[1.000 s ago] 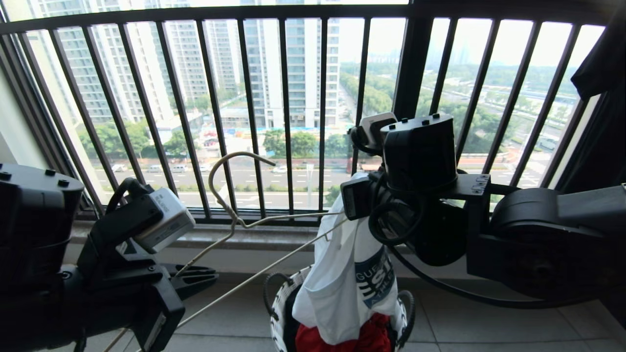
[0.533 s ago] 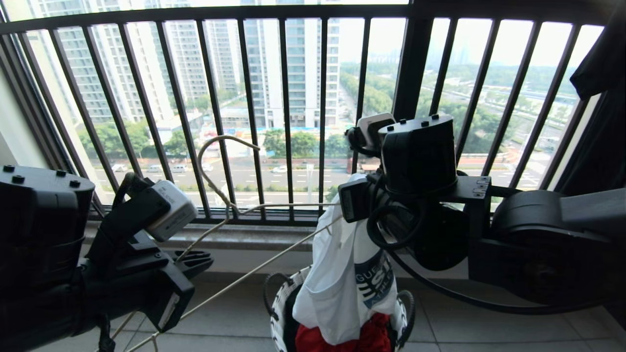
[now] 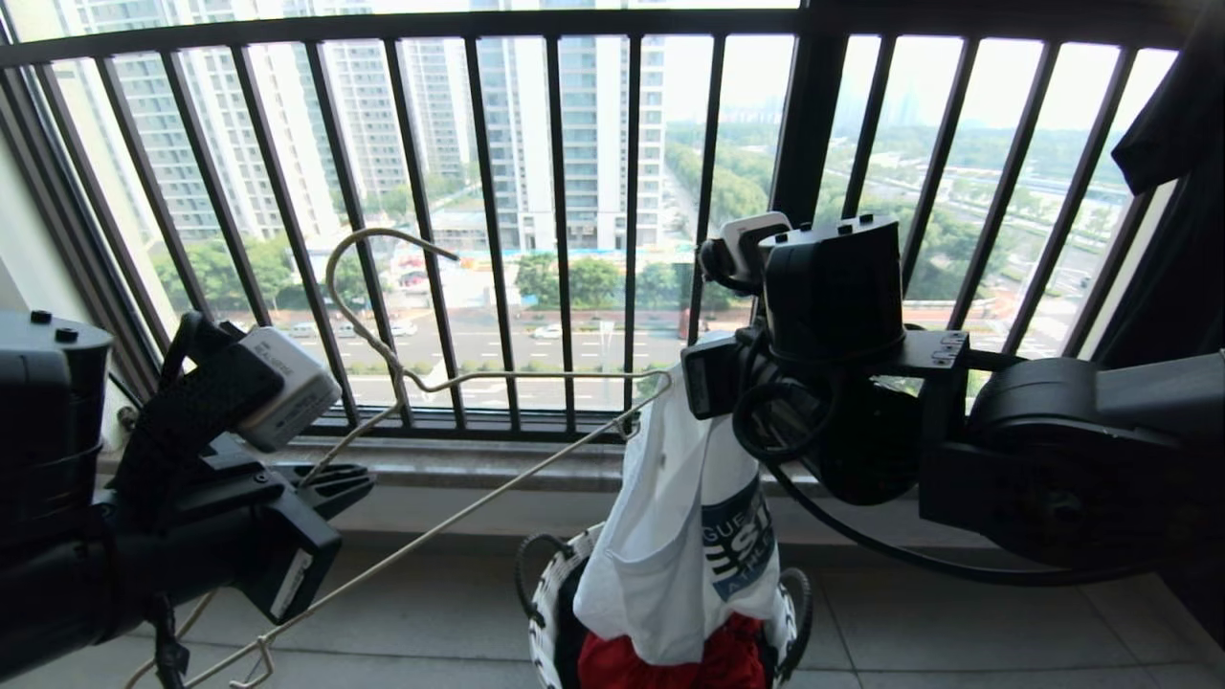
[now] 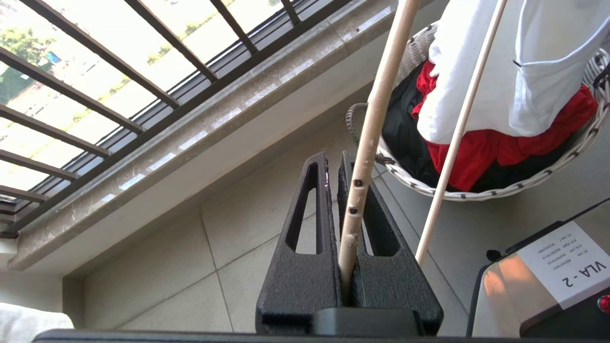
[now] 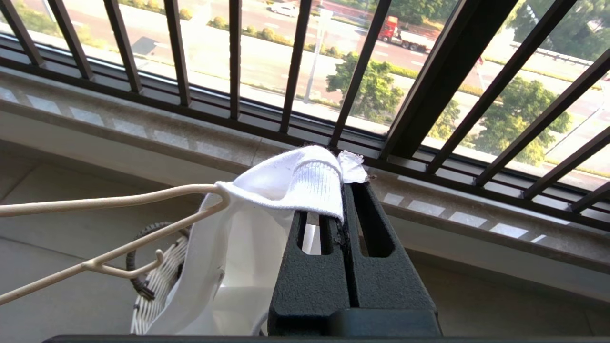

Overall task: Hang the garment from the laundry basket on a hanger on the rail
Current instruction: Hang the clothes on the clothes rack

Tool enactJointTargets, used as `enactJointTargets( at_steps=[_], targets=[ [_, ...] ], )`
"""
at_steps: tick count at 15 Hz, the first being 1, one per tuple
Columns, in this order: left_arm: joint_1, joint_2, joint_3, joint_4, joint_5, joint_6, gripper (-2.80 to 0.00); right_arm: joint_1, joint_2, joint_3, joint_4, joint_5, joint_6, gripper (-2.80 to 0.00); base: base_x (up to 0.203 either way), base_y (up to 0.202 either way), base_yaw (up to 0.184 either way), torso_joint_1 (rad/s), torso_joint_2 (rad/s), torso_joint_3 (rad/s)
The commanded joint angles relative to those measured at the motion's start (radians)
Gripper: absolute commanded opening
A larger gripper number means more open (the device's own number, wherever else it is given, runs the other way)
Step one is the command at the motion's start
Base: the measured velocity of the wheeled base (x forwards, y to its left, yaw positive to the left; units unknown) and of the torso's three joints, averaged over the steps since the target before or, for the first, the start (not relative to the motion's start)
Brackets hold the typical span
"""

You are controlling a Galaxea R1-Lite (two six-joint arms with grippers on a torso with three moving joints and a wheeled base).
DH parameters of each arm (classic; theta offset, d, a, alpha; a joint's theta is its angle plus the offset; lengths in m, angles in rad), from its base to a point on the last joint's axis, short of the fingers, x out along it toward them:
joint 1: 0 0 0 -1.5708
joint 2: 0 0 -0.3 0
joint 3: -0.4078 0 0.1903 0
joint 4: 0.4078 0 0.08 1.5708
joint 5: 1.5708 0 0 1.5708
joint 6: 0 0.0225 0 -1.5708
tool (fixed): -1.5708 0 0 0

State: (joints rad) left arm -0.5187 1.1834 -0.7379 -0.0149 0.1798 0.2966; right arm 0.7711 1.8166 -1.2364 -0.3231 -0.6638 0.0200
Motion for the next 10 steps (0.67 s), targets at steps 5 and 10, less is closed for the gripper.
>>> enactJointTargets(
  at_steps=[5,10],
  targets=[
    [0.013,-0.009,-0.005,0.003,-0.040,0.007,-2.80,-0.005,0.002,-0.001,-0.002,-0.002,0.000,-2.80,0.000,0.000,0.000,0.000,0.00,0.000],
    [-0.003,-0.065,0.005,0.013,-0.175,0.005,-2.80,-0.036,0.032,-0.019,-0.002,-0.002,0.000,-2.80,0.000,0.000,0.000,0.000,0.00,0.000]
  ],
)
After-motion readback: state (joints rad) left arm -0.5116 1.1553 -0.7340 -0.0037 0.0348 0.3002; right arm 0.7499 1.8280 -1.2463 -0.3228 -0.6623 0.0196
